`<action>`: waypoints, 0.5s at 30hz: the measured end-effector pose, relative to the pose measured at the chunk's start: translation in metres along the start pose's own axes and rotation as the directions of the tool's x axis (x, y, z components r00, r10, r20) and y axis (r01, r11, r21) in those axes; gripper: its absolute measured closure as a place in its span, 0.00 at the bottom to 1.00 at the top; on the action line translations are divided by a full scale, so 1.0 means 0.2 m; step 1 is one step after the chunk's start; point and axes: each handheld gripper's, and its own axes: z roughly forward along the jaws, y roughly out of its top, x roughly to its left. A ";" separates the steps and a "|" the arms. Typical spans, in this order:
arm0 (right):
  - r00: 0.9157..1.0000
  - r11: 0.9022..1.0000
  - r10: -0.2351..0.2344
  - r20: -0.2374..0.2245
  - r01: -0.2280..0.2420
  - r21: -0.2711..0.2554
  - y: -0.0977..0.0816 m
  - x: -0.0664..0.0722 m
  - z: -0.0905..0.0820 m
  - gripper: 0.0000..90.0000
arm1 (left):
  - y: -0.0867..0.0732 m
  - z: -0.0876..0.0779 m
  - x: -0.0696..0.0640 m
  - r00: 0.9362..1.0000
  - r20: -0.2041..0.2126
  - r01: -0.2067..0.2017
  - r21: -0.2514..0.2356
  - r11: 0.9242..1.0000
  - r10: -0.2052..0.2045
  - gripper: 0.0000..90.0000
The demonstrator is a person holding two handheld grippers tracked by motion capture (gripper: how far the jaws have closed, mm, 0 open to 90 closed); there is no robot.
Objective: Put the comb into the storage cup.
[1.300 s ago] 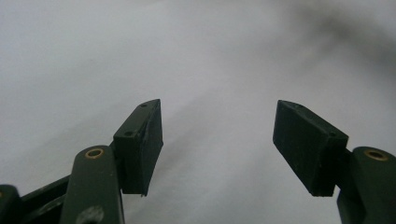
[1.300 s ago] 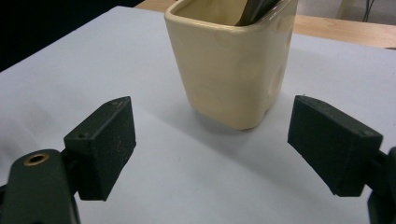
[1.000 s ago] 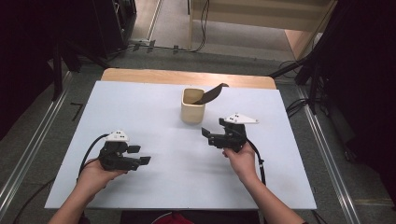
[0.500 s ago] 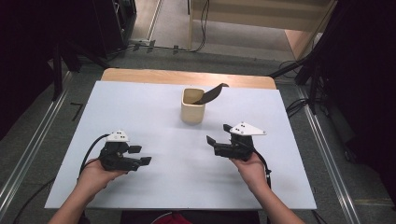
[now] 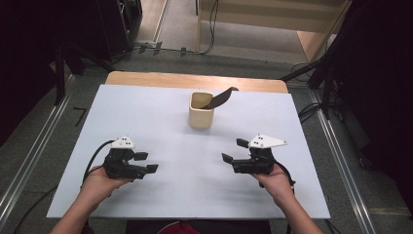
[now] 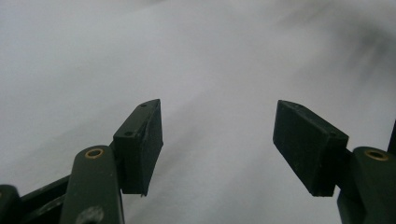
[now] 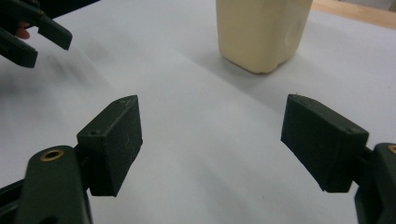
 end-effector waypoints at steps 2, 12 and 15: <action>1.000 1.000 0.009 0.004 -0.009 0.003 -0.02 -0.01 -0.02 0.21 | 0.00 0.00 0.00 1.000 0.003 -0.001 -0.001 1.000 0.001 0.38; 0.999 0.999 0.025 0.023 -0.026 0.031 -0.09 -0.05 -0.10 0.21 | 0.00 0.00 0.00 1.000 0.016 0.000 -0.005 1.000 0.001 0.38; 1.000 0.999 0.023 0.018 -0.023 0.034 -0.10 -0.05 -0.12 0.21 | 0.00 0.00 -0.01 1.000 0.018 -0.004 -0.001 1.000 0.004 0.38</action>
